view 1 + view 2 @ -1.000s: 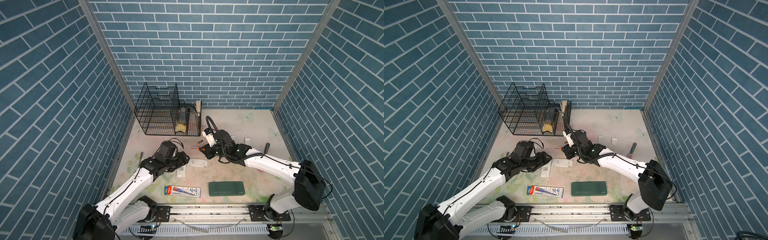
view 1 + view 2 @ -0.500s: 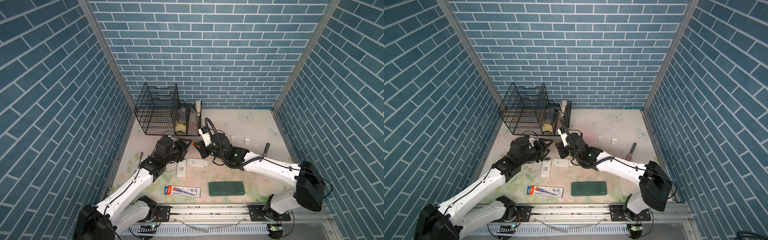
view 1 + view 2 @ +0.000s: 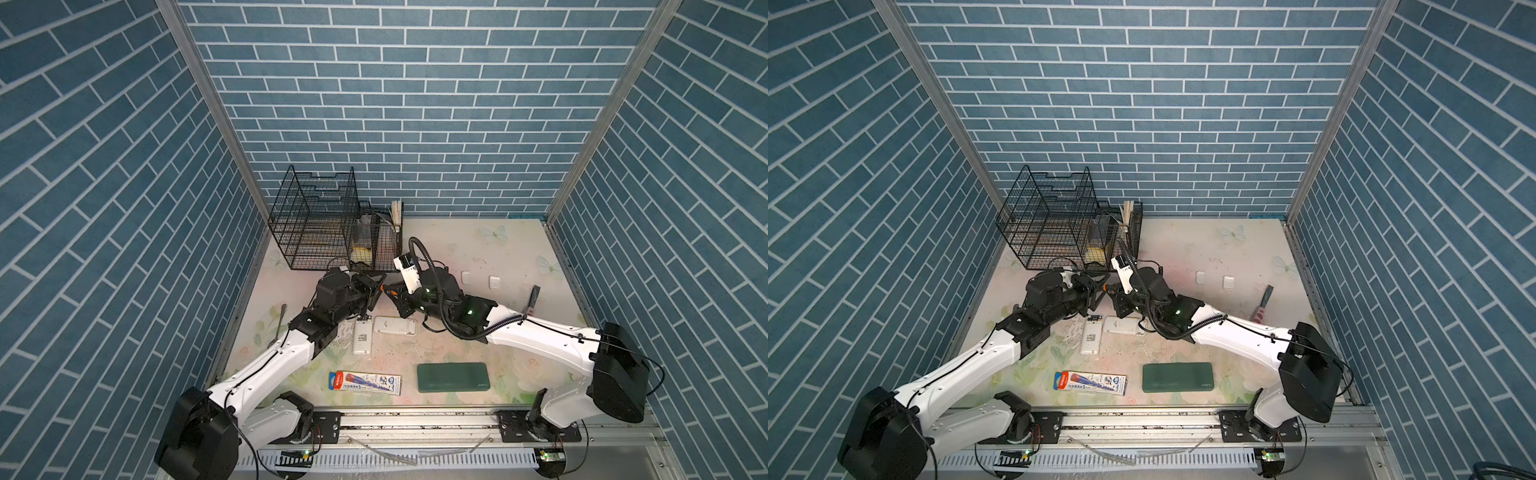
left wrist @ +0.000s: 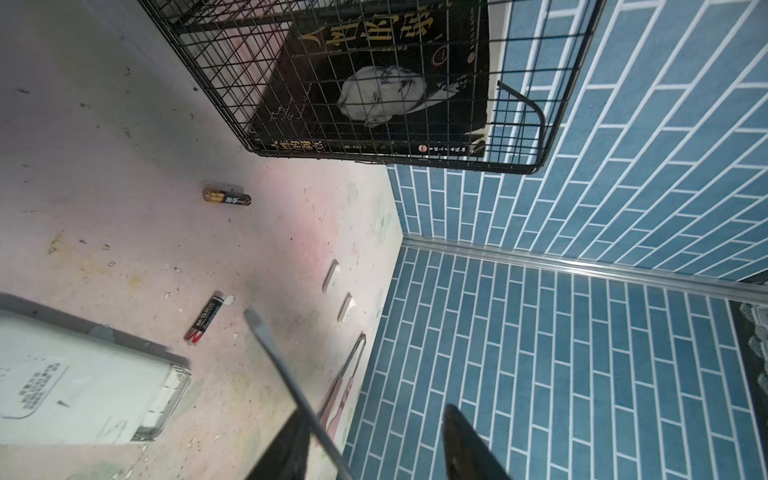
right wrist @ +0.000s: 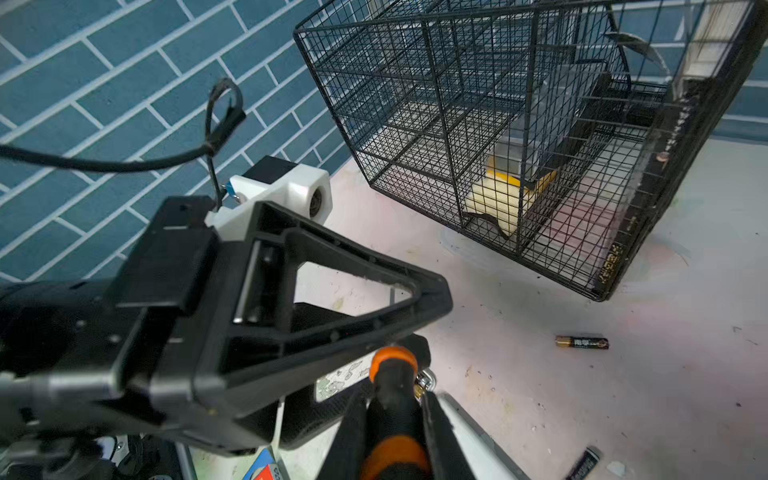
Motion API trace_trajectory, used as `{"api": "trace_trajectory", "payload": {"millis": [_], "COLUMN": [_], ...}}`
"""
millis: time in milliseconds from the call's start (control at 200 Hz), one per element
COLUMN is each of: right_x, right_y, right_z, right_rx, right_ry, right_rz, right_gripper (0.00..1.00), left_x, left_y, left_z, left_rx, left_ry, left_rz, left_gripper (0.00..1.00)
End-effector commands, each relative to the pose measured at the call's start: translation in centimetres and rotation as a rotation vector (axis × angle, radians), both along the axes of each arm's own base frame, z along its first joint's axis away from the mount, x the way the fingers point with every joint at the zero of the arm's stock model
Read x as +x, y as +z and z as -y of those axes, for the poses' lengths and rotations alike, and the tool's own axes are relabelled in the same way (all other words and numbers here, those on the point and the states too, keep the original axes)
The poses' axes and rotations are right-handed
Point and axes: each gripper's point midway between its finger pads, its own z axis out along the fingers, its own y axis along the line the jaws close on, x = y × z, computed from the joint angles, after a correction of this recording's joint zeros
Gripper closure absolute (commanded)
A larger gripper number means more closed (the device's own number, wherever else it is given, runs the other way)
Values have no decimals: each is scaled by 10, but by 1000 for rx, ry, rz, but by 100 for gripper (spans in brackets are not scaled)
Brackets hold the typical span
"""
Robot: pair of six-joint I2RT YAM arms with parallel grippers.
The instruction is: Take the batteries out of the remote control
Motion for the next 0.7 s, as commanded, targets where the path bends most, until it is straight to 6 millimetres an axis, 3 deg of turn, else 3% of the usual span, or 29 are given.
{"api": "trace_trajectory", "payload": {"millis": [0,225,365,440,530,695], "right_x": [4,5,5,5,4,4], "right_y": [26,24,23,20,21,22], "right_z": [-9,-13,-14,-14,-14,-14], "right_rx": [42,43,45,41,43,46], "right_ry": [9,5,2,3,5,2], "right_rz": [82,84,80,78,78,77], "right_gripper": [100,100,100,100,100,100], "left_x": [4,5,6,7,7,9], "left_y": [7,7,6,5,4,4], "left_z": [1,0,0,0,-1,-4], "left_rx": [-28,-36,-50,-61,-61,-60], "left_ry": [3,11,17,19,25,39], "left_rz": [28,29,27,27,22,28], "left_gripper": [55,62,71,78,100,100]}}
